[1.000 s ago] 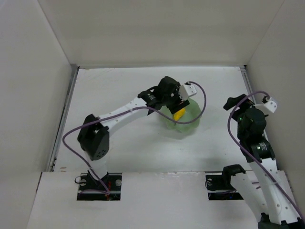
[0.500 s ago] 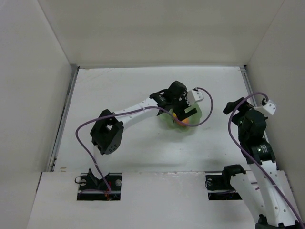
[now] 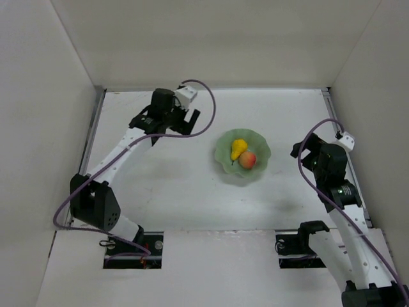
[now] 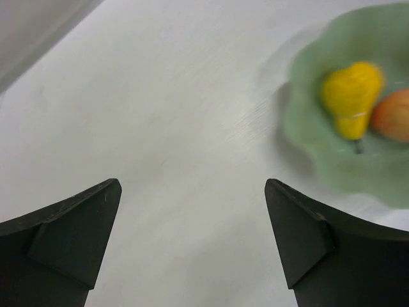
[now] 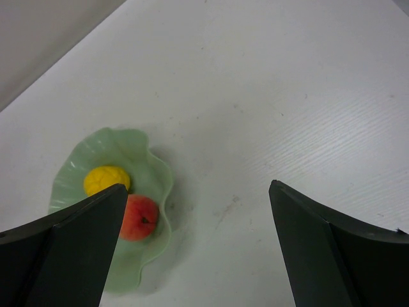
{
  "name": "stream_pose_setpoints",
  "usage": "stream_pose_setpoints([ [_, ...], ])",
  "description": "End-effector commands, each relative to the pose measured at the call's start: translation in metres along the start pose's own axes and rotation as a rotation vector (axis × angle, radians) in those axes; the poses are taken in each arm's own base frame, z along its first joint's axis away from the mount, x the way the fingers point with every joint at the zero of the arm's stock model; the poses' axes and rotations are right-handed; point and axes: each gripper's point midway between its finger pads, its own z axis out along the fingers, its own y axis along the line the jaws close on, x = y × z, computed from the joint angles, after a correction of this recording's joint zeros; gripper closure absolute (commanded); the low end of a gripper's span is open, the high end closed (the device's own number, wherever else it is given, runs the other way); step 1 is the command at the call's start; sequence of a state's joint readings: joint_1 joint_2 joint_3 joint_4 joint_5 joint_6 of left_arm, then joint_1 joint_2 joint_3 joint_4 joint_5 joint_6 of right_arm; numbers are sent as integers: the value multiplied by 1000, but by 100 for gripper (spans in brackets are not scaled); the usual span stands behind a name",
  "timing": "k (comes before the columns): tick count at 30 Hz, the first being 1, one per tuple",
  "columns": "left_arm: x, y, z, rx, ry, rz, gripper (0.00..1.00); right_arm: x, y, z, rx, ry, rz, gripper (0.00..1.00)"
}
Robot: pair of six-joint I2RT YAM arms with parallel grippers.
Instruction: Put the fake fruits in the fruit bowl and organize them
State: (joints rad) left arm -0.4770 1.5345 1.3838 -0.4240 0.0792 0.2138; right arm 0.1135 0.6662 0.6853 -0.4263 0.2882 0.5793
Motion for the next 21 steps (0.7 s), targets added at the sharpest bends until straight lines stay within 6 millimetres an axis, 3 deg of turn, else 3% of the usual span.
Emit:
stream_pose_setpoints([
  [1, 56, 38, -23, -172, 123, -128, 0, -3, -1, -1, -18, -8, 6, 0],
  [6, 108, 98, -62, -396, 129, -263, 0, 2, -8, 3, -2, 25, -1, 0],
  [11, 142, 138, -100, -547, 106, -446, 0, 6, -10, 7, -6, 54, 3, 0],
  [16, 164, 155, -119, -623, 89, -564, 0, 2, -18, 5, 11, 28, 14, 0],
  [21, 172, 161, -126, -648, 61, -631, 0, 4, -21, 4, 15, 24, 16, 0],
])
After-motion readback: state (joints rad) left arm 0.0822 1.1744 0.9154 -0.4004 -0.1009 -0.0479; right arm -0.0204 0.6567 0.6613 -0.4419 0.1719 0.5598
